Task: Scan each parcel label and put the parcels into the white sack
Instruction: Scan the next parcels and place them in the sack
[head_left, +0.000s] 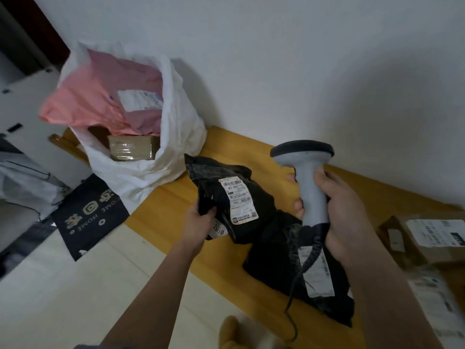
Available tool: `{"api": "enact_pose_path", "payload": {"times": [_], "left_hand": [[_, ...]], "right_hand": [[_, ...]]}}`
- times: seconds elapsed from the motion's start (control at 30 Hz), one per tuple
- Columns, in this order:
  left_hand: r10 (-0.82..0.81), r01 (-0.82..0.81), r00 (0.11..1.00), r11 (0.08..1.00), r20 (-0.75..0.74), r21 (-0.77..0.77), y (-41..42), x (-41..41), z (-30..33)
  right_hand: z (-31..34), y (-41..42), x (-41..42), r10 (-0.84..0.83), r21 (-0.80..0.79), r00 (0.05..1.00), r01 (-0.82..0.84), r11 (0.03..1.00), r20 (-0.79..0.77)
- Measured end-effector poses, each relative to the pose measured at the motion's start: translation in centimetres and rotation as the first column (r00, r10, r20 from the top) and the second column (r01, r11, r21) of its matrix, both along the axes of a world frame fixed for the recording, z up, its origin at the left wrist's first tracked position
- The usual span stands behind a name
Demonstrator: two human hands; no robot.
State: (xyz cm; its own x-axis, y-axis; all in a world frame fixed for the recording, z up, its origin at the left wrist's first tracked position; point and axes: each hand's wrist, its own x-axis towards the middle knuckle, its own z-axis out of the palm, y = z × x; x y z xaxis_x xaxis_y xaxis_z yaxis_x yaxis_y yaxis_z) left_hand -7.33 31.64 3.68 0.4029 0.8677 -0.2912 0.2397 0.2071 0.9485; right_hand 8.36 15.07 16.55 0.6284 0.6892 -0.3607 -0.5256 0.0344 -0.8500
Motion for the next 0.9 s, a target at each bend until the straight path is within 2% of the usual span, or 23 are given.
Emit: {"api": "enact_pose_path", "payload": {"times": [0.17, 0.37, 0.57, 0.67, 0.73, 0.83, 0.9], "left_hand": [[0.002, -0.021, 0.993, 0.986, 0.114, 0.163, 4.5, 0.0, 6.5], [0.141, -0.226, 0.956, 0.914, 0.259, 0.337, 11.2, -2.0, 14.2], [0.332, -0.446, 0.886, 0.802, 0.323, 0.398, 19.7, -4.4, 20.3], [0.381, -0.484, 0.873, 0.755, 0.304, 0.443, 24.8, -5.4, 20.7], [0.408, -0.474, 0.88, 0.753, 0.242, 0.456, 27.6, -5.7, 19.9], [0.49, -0.43, 0.872, 0.766, -0.001, 0.478, 29.1, -5.0, 18.1], [0.474, -0.319, 0.875, 0.716, -0.098, 0.621, 28.3, -4.9, 16.4]], "right_hand": [[1.9, 2.2, -1.6, -0.043, 0.08, 0.998, 0.04, 0.996, 0.036], [3.2, 6.6, -4.9, -0.089, 0.108, 0.992, 0.079, 0.991, 0.091], [3.7, 12.4, -8.5, -0.102, 0.116, 0.988, 0.088, 0.989, 0.12], [3.8, 14.8, -9.8, -0.129, 0.111, 0.984, 0.115, 0.987, 0.126], [3.8, 16.0, -10.5, -0.144, 0.09, 0.982, 0.134, 0.987, 0.123], [3.6, 17.1, -11.3, -0.149, 0.043, 0.977, 0.144, 0.989, 0.154], [3.5, 17.5, -11.7, -0.154, 0.012, 0.976, 0.154, 0.988, 0.153]]}}
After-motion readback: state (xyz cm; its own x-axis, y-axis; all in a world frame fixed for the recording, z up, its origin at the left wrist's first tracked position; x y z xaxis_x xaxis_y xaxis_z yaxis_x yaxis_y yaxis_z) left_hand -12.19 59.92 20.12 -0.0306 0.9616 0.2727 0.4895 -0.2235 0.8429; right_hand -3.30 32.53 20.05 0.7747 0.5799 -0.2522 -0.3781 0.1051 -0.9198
